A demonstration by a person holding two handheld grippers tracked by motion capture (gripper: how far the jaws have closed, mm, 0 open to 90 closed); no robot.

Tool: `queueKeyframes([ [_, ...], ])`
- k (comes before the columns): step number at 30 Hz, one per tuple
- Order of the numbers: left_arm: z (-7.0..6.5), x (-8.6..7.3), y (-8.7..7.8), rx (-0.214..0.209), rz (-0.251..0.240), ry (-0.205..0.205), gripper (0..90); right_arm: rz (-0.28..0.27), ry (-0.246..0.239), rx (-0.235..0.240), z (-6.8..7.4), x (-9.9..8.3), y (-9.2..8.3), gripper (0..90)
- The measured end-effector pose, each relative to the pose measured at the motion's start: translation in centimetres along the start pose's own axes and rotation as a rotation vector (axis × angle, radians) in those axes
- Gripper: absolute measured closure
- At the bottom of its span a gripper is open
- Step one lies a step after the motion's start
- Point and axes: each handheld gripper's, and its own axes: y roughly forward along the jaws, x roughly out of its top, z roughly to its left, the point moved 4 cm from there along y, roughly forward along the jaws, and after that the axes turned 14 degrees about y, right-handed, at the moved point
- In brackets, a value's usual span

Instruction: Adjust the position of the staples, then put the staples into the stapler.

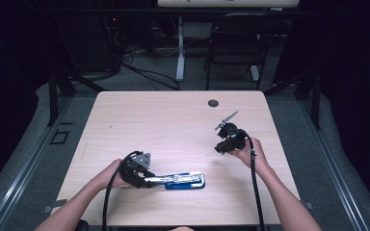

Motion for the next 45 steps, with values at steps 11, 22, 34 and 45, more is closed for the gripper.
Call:
queueKeyframes([
  [11,0.0,0.0,0.0,0.007,-0.005,-0.001,64.1,0.01,-0.038,0.016,0.8,0.1,-0.3,78.4],
  [22,0.1,0.0,0.1,0.003,-0.007,0.005,64.2,0.008,-0.051,0.039,1.4,0.0,-0.7,78.5],
  [34,0.2,-0.1,0.0,-0.002,-0.008,0.007,64.2,-0.001,-0.067,0.077,2.4,0.0,-0.7,78.5],
  [45,0.2,-0.1,0.0,-0.008,-0.006,0.007,64.2,0.0,-0.09,0.128,3.7,0.2,-0.9,78.5],
])
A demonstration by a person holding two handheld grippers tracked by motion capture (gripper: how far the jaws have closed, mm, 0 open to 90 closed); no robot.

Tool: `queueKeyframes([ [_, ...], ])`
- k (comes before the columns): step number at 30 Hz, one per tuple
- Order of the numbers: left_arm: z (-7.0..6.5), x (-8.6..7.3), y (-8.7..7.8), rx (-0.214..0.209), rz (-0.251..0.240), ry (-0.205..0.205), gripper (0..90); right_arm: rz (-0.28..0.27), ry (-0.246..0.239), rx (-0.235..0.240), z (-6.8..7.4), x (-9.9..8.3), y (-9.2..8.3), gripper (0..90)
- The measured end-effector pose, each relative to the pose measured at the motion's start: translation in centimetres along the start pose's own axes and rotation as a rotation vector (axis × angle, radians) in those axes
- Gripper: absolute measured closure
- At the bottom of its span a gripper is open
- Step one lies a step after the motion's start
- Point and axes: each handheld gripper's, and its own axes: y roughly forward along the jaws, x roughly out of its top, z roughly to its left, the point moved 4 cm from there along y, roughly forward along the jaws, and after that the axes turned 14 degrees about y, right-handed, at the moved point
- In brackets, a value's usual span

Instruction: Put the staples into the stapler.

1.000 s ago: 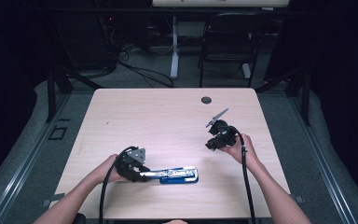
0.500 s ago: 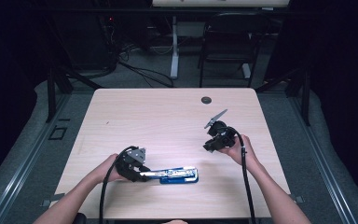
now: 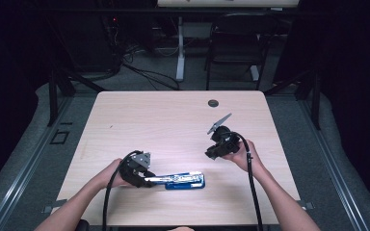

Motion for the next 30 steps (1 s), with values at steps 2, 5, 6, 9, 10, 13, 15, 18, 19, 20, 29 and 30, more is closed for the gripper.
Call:
queueKeyframes([
  [2,0.0,0.0,0.0,-0.003,0.0,0.0,64.2,0.0,-0.003,0.011,0.2,0.0,0.1,78.5],
  [5,0.0,0.0,0.1,0.0,-0.006,-0.003,64.2,0.003,-0.012,0.021,0.5,0.1,0.1,78.5],
  [6,0.1,0.0,0.1,-0.001,-0.006,0.0,64.2,0.008,-0.019,0.02,0.5,0.1,0.1,78.4],
  [9,0.1,0.0,0.1,-0.003,-0.006,0.003,64.2,0.0,-0.024,0.034,0.9,0.2,0.2,78.5],
  [10,0.1,0.0,0.0,-0.009,-0.006,0.004,64.2,0.003,-0.031,0.033,0.9,0.2,0.2,78.4],
  [13,0.2,-0.1,0.0,-0.015,-0.003,0.008,64.3,0.001,-0.04,0.05,1.4,0.3,0.3,78.5],
  [15,0.2,-0.1,0.1,-0.011,-0.01,0.008,64.4,0.009,-0.057,0.057,1.7,0.4,0.4,78.4],
  [18,0.2,-0.1,0.1,-0.017,-0.013,0.013,64.4,0.001,-0.065,0.073,2.3,0.4,0.7,78.4],
  [19,0.2,-0.1,0.1,-0.018,-0.012,0.013,64.4,0.004,-0.073,0.081,2.4,0.5,0.7,78.5],
  [20,0.2,-0.1,0.1,-0.018,-0.012,0.013,64.4,0.007,-0.08,0.081,2.5,0.5,0.8,78.5],
  [29,0.3,0.0,0.0,-0.027,-0.008,0.017,64.5,0.017,-0.135,0.107,3.8,0.3,1.7,78.4],
  [30,0.3,0.0,0.0,-0.027,-0.009,0.017,64.5,0.017,-0.14,0.116,4.0,0.3,1.7,78.5],
])
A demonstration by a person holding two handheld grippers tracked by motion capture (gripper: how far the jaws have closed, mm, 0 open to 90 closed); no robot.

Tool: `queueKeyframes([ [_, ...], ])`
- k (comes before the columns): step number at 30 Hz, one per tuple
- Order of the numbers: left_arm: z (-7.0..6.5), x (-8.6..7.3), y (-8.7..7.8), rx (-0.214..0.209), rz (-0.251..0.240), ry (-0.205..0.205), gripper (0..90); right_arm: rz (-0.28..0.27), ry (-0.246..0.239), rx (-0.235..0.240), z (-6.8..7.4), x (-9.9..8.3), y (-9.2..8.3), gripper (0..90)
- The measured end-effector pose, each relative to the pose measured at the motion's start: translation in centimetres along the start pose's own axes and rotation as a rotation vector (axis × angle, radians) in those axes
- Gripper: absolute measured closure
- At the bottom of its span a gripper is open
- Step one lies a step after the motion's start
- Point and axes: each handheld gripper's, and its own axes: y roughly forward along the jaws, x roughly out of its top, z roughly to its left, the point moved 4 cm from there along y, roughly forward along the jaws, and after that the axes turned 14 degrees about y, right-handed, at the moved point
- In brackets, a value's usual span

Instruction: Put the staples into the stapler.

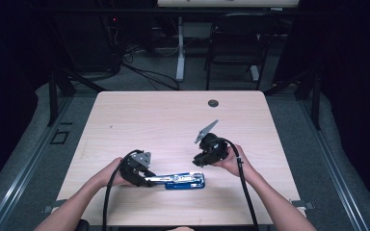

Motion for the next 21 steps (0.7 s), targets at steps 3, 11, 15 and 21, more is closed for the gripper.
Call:
queueKeyframes([
  [3,0.0,0.0,0.1,0.004,-0.009,-0.003,64.4,-0.001,-0.025,0.016,0.4,0.0,0.3,78.5],
  [11,0.0,0.0,0.1,0.003,-0.005,-0.002,64.3,0.027,-0.09,0.043,1.5,-0.2,1.2,78.5],
  [15,0.1,0.0,0.0,-0.006,-0.003,-0.001,64.3,0.032,-0.113,0.051,1.7,-0.2,1.4,78.4],
  [21,0.1,0.0,0.0,-0.006,-0.003,-0.001,64.4,0.044,-0.133,0.063,1.9,-0.4,1.7,78.4],
])
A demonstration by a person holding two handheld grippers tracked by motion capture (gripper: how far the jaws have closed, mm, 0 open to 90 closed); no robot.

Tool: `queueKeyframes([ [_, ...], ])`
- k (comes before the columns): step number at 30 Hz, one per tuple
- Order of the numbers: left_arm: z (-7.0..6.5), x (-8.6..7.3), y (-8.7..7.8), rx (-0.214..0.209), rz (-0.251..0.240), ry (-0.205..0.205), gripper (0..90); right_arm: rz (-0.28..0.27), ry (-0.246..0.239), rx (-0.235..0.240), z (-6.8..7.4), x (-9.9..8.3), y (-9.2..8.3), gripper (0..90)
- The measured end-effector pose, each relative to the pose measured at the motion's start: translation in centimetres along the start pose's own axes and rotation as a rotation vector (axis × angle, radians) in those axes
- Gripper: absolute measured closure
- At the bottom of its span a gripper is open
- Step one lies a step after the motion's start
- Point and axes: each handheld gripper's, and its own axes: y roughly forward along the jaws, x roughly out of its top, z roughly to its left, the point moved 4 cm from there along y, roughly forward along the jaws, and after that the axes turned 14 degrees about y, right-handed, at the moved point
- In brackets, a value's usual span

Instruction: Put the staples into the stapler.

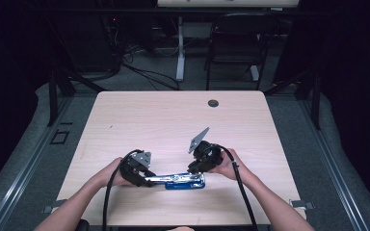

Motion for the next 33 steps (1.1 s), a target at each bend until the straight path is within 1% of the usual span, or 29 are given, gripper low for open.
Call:
queueKeyframes([
  [2,0.02,-0.01,-0.02,0.001,0.004,0.0,64.3,0.003,-0.007,-0.003,0.0,-0.02,0.06,78.4],
  [3,0.03,-0.01,-0.01,0.001,0.003,0.0,64.3,0.007,-0.014,0.009,0.07,-0.06,0.24,78.4],
  [8,0.04,-0.02,0.02,-0.003,-0.002,0.0,64.3,0.013,-0.026,0.008,0.14,-0.08,0.48,78.4],
  [9,0.04,-0.01,0.02,-0.003,-0.001,0.0,64.3,0.021,-0.033,0.01,0.13,-0.12,0.6,78.4],
  [14,0.04,-0.01,0.02,-0.004,-0.001,-0.001,64.3,0.031,-0.039,0.01,0.05,-0.25,0.76,78.4],
  [21,0.05,-0.01,0.04,-0.008,-0.004,-0.003,64.3,0.03,-0.053,0.009,0.0,-0.43,0.92,78.4],
  [30,0.06,-0.01,0.06,-0.01,-0.006,-0.005,64.3,0.034,-0.095,0.01,0.04,-0.51,0.88,78.4],
  [31,0.06,-0.01,0.07,-0.01,-0.006,-0.005,64.3,0.024,-0.099,0.018,0.14,-0.52,0.89,78.4],
  [33,0.07,-0.02,0.07,-0.011,-0.007,-0.005,64.3,0.023,-0.1,0.021,0.16,-0.53,0.91,78.4],
])
